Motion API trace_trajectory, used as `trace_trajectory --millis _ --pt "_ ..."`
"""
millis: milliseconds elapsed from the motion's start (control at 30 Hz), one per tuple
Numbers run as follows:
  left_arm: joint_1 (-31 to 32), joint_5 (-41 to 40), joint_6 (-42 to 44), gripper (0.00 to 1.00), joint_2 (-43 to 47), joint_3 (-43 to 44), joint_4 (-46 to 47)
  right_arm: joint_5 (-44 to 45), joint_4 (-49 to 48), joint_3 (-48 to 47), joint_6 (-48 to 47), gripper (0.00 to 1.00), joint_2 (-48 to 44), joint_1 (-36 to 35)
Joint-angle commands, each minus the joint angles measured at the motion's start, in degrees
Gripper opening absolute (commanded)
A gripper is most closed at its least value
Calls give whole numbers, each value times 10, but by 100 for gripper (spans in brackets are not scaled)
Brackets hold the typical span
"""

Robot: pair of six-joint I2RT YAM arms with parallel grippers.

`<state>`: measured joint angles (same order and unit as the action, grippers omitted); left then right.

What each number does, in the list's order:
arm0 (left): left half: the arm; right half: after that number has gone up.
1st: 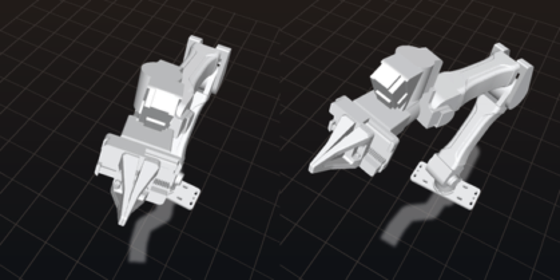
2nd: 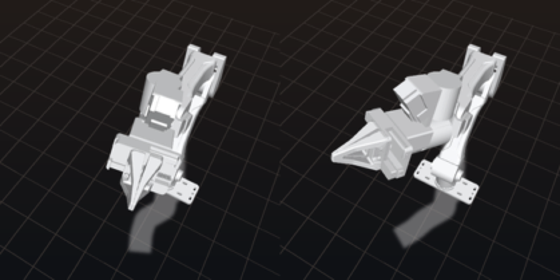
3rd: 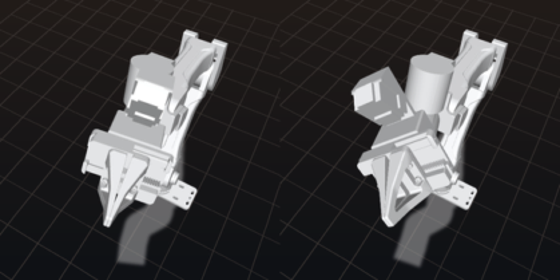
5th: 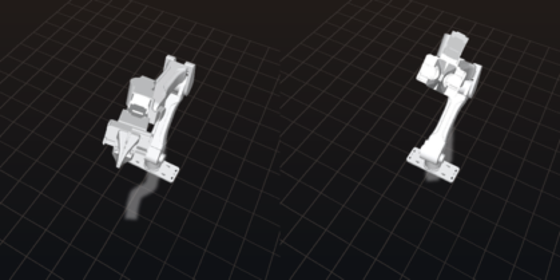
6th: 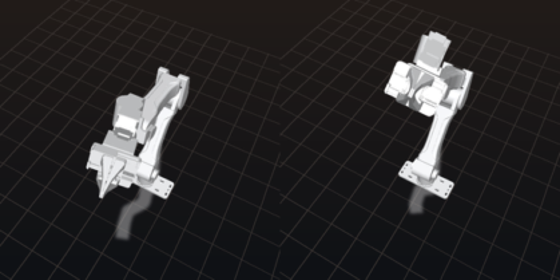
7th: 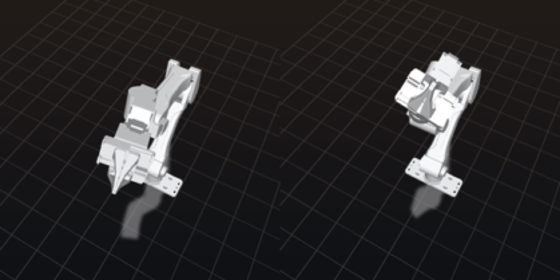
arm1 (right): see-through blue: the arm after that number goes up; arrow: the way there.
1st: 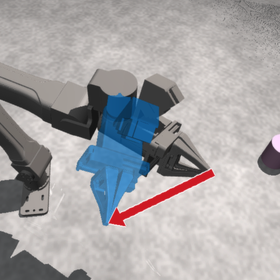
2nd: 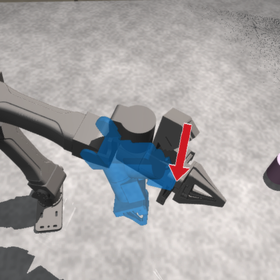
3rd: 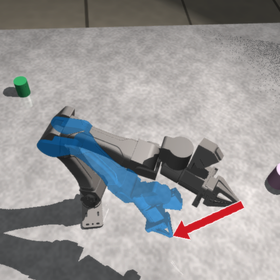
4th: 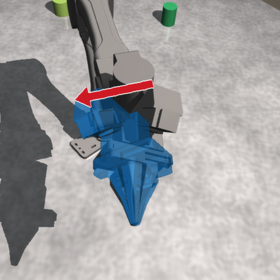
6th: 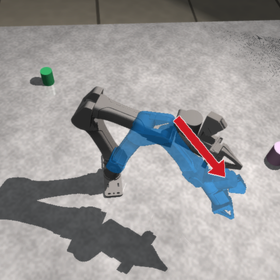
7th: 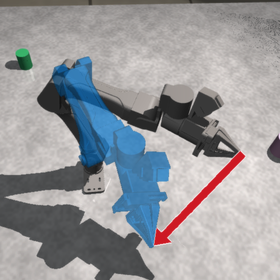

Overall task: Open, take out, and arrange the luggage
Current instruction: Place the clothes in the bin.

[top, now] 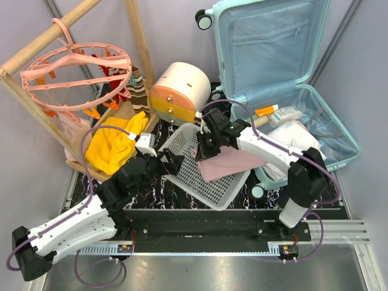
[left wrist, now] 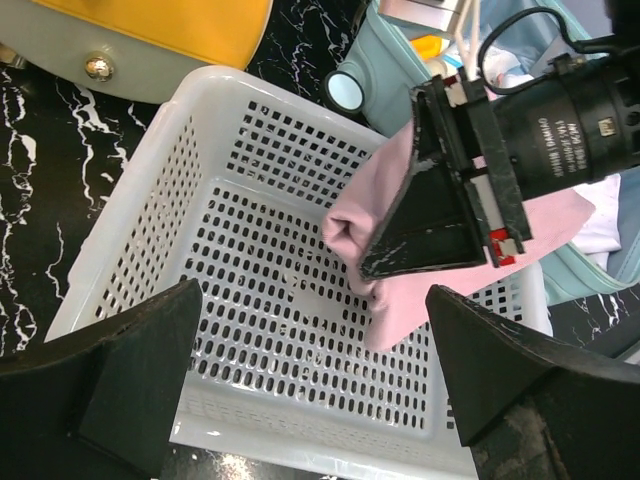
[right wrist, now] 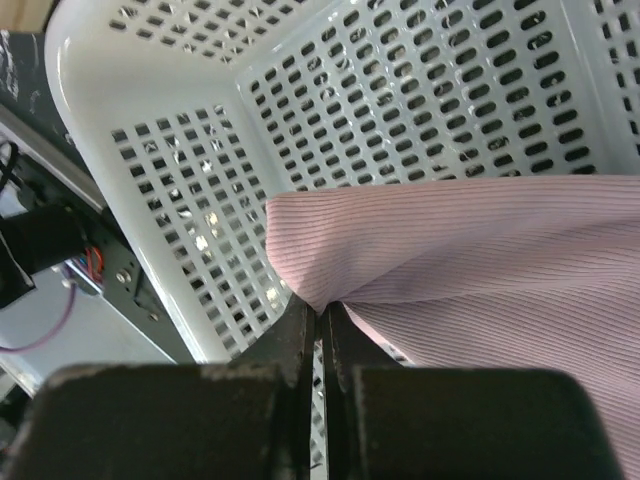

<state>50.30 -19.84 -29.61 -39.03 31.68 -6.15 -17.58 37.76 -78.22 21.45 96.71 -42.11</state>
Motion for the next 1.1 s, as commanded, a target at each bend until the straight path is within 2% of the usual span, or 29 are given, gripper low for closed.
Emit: trace_trajectory --millis 0,167,500,800,1067 --pt "-3 -22 6 99 15 -7 8 -32 -96 -18 47 0 16 -9" --pt "-3 -25 5 99 21 -13 4 -32 -153 -31 81 0 57 -10" --pt "-4 -35 1 99 49 -21 -20 -28 -182 -90 98 0 152 -12" --pt "-5 -44 -3 99 58 -22 -33 -52 -233 -110 133 0 191 -16" --pt "-4 -51 -4 99 58 -19 -45 -51 -235 -121 135 0 207 -20"
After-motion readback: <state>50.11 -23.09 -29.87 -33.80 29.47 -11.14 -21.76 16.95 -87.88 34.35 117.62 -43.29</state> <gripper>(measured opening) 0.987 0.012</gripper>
